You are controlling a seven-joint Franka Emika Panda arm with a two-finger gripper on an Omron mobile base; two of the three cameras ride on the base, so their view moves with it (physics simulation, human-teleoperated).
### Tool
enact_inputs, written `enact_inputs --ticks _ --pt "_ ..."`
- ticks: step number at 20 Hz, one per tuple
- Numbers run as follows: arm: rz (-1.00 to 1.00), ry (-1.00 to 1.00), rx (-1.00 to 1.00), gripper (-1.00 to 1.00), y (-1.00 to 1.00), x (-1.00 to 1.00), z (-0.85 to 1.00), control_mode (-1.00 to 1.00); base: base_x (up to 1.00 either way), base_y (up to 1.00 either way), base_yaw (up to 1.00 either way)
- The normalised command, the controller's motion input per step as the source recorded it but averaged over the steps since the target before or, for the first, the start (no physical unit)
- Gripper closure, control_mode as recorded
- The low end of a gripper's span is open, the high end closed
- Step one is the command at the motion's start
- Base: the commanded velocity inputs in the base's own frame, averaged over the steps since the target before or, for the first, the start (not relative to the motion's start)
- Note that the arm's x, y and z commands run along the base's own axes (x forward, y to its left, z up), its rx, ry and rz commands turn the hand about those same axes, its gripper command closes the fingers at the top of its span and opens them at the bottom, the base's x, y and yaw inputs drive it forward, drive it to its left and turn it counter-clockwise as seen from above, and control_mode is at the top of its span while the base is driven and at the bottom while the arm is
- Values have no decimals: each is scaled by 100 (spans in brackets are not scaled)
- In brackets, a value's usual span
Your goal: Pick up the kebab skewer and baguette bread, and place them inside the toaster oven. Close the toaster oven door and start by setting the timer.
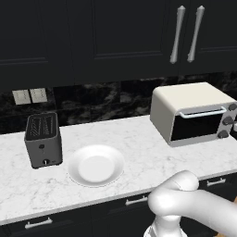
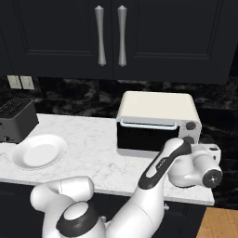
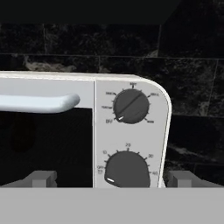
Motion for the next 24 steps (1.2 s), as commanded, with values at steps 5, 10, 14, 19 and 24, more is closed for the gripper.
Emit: enact_inputs --ticks 5,10,14,19,24 --pt "0 0 0 -100 -4 0 -11 -100 0 0 0" --pt "0 0 0 -100 0 0 -25 -100 0 0 0" --pt "0 0 0 -100 -8 5 -5 -100 0 0 0" --pt "0 0 0 -100 -19 20 -1 -100 0 0 0" --pt "0 0 0 -100 -4 14 -5 -100 0 0 0"
